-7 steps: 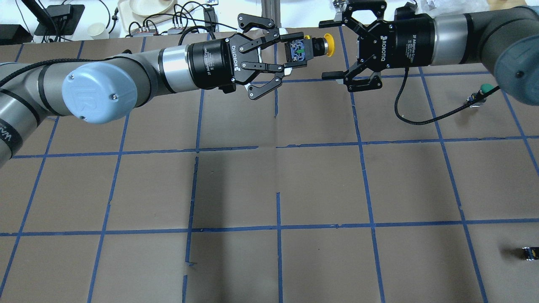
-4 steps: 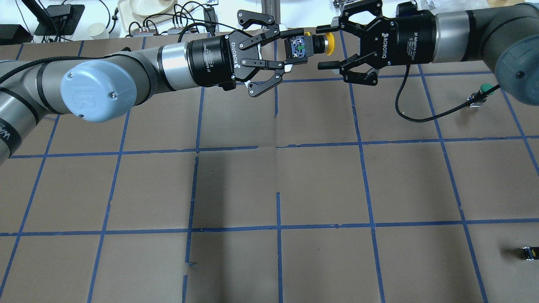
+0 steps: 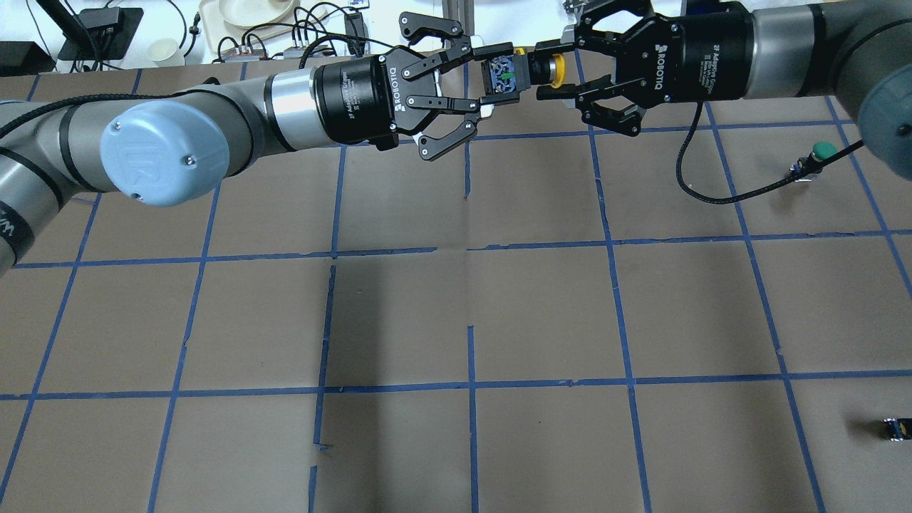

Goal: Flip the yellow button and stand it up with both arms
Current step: 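Grasp the switch's yellow cap end with the right gripper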

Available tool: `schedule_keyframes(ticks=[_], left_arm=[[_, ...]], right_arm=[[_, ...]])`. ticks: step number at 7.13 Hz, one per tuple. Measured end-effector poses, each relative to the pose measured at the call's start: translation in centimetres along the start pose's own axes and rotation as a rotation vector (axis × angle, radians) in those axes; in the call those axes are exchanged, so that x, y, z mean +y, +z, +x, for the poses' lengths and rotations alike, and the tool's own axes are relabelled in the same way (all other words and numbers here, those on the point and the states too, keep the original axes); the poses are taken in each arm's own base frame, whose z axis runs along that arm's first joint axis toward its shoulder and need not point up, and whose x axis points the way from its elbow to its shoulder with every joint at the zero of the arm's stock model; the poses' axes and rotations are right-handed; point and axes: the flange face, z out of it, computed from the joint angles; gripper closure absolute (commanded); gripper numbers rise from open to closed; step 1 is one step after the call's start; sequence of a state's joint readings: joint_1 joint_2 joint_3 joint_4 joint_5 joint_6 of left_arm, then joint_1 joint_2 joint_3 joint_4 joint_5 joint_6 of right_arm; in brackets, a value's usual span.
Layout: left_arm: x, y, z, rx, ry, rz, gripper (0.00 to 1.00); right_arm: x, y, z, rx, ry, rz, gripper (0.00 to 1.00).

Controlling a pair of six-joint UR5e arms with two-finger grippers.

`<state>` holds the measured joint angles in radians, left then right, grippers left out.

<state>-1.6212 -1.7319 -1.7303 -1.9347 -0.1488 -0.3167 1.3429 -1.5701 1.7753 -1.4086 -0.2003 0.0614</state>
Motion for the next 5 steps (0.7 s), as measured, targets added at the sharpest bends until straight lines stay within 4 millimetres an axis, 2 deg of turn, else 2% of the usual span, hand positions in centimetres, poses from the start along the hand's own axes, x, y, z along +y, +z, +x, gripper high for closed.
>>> schedule_keyframes(ticks=[1, 5], left_arm=[[0.01, -0.01, 0.00, 0.000, -0.002, 0.000, 0.09], [0.26, -0.27, 0.45, 0.000, -0.006, 0.004, 0.08]], right_arm=[[0.04, -0.02, -0.07, 0.000, -0.004, 0.001, 0.65], [-0.26, -0.69, -0.15, 0.008, -0.024, 0.017, 0.66]])
